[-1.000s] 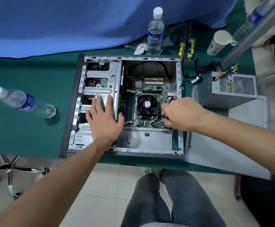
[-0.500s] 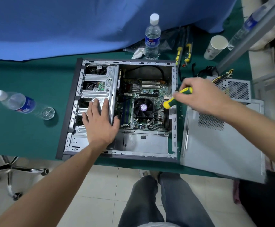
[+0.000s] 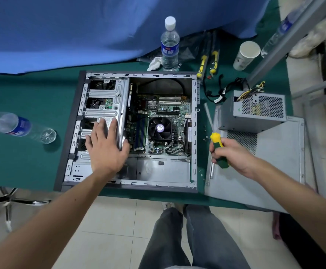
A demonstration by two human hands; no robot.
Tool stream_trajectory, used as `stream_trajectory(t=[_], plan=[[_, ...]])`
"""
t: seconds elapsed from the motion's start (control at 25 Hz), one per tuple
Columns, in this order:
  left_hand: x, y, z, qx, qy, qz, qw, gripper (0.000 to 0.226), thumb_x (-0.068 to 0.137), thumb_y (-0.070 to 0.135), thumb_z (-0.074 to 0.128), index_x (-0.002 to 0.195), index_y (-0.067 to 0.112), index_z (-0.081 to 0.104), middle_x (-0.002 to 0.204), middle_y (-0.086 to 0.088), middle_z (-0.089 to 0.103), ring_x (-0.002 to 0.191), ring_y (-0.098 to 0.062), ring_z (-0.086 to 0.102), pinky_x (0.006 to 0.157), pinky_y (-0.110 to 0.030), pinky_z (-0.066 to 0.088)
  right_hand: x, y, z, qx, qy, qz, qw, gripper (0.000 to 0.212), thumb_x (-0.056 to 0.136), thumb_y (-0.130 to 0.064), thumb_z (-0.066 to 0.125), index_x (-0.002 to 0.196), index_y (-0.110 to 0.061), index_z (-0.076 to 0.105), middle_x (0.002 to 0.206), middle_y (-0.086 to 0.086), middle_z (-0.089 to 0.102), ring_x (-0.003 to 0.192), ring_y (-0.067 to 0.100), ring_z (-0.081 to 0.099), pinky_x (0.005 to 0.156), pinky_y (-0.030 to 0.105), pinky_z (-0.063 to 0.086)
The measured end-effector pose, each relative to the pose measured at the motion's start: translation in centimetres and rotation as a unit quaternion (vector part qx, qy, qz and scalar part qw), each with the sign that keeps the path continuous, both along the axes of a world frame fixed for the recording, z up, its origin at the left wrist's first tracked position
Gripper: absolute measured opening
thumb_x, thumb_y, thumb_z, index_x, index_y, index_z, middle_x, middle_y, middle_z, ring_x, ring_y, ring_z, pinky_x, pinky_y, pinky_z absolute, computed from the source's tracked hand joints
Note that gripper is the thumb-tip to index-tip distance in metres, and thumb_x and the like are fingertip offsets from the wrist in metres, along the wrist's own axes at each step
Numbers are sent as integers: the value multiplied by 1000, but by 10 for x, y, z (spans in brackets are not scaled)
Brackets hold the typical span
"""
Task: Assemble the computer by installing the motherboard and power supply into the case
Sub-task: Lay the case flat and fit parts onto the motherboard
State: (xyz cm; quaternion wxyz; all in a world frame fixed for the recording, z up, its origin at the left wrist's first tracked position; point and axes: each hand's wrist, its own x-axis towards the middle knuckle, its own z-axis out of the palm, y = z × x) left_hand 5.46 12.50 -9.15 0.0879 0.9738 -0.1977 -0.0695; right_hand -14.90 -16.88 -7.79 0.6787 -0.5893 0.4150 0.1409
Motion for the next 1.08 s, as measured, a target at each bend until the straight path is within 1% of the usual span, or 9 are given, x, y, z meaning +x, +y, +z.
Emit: stream_trajectory(t=[0.12,0.2,0.32,0.48,0.6,0.72,0.84,0.96,1.08], plan=[[-1,0,0,-1,-3,-3,1000,76,84,51,39,154,24,28,160,-14,21,149,-32,13,118,-58,13,-26,13,-38,-86,63,-8,994,10,84,-4,66,84,-13,69,61,6,58,50,18,52,53,30,42],[0,0,-2,1,-7,-3,1000,76,83,51,40,154,25,28,160,-14,22,149,-32,14,118,-58,13,-36,29,-60,-100,101,-15,990,5,86,-7,68,86,-12,69,61,6,57,46,16,50,46,27,38],[0,-1,-3,6,-7,-5,1000,77,82,52,40,153,26,27,159,-13,21,148,-31,14,117,-58,15,-35,46,-81,-114,135,-48,983,7,82,-7,74,80,-11,68,58,3,59,40,13,50,40,22,39],[-1,-1,-5,8,-13,-3,1000,77,81,50,41,153,26,28,158,-13,23,147,-33,17,116,-58,17,-27,58,-95,-128,157,-63,977,14,79,-17,82,84,-12,69,67,4,67,49,16,56,51,28,47],[0,0,-6,5,-16,-2,1000,76,80,50,42,152,27,30,158,-13,24,146,-33,19,116,-57,18,-23,62,-101,-163,172,-50,970,18,80,-23,80,89,-12,68,77,12,71,59,22,60,60,35,53],[0,-1,-5,3,-16,0,1000,76,80,48,43,151,27,31,158,-13,25,146,-33,19,115,-57,18,-21,63,-104,-157,180,-58,969,22,83,-24,78,94,-9,66,82,13,72,66,25,64,71,43,57],[-1,0,-4,-1,-15,1,1000,75,80,46,44,150,26,32,157,-13,25,146,-32,19,115,-57,18,-20,62,-102,-153,173,-44,972,13,84,-18,75,87,-9,67,74,10,69,61,24,63,65,41,57],[-3,-1,-2,0,-15,1,1000,74,80,45,45,151,25,33,157,-13,25,147,-32,18,115,-57,18,-25,60,-97,-134,146,-73,978,5,86,-12,72,84,-10,67,74,12,67,53,18,59,49,28,50],[-2,-2,0,0,-10,3,1000,74,81,44,46,151,25,34,157,-13,25,147,-31,18,115,-57,18,-32,52,-84,-118,107,-123,980,5,88,-10,69,85,-13,68,81,5,67,50,11,58,48,21,49]])
